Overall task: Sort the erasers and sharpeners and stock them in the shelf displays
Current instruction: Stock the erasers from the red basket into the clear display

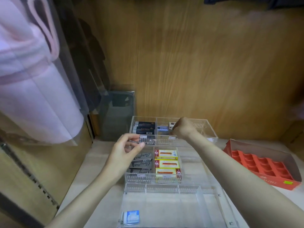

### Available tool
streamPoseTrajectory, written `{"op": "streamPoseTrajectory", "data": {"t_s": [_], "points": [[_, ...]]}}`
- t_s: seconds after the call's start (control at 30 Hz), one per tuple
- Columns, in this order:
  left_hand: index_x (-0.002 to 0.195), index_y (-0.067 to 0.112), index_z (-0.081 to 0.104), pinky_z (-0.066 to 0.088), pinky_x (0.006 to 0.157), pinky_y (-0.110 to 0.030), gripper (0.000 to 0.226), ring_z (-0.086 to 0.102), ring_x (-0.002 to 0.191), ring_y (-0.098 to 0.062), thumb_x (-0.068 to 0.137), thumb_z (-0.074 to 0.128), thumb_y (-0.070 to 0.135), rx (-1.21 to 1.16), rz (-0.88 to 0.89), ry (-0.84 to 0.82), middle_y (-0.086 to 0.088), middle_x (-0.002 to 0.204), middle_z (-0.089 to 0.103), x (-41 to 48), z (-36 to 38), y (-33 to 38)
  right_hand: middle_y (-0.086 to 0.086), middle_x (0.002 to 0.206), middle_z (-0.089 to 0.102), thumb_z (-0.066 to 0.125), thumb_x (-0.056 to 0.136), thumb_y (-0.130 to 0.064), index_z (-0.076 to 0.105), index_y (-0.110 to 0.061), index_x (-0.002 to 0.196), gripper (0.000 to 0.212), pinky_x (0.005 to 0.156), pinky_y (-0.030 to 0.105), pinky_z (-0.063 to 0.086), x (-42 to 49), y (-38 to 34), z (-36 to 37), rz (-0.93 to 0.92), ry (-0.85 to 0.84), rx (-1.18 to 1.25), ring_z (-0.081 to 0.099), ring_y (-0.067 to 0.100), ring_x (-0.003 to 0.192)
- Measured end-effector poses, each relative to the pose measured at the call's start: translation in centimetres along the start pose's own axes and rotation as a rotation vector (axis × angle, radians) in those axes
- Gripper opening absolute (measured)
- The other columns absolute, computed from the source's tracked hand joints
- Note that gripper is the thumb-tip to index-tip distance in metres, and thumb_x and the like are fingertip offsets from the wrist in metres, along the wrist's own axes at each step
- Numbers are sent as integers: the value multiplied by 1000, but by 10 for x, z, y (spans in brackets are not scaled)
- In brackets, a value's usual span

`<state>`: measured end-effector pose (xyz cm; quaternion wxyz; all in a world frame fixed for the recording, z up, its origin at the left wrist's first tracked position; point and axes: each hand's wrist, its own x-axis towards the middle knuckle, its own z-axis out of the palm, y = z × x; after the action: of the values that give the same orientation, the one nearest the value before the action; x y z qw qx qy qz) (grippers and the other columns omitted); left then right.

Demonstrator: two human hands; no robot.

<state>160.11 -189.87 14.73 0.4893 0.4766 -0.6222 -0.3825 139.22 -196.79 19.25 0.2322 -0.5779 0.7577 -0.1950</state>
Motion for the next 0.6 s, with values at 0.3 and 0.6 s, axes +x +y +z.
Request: {"op": "streamPoseTrajectory", "data": {"t_s": [0.3,0.6], "points": [[95,31,62,49,84,-32,18,60,87,-9,82,69,20,-40,-19,-16,5,100,65,0,-1,-1,6,84,53,63,87,-22,42,-13,68,30,65,28,39,12,-4,12,103,18,-171,51,25,78],[89,27,63,47,67,-10,12,60,74,2,84,67,17,-58,-37,-27,10,86,65,-2,-8,2,3,95,59,69,78,-51,50,-14,98,46,74,29,43,20,-2,10,131,-61,-241,56,25,91]]}}
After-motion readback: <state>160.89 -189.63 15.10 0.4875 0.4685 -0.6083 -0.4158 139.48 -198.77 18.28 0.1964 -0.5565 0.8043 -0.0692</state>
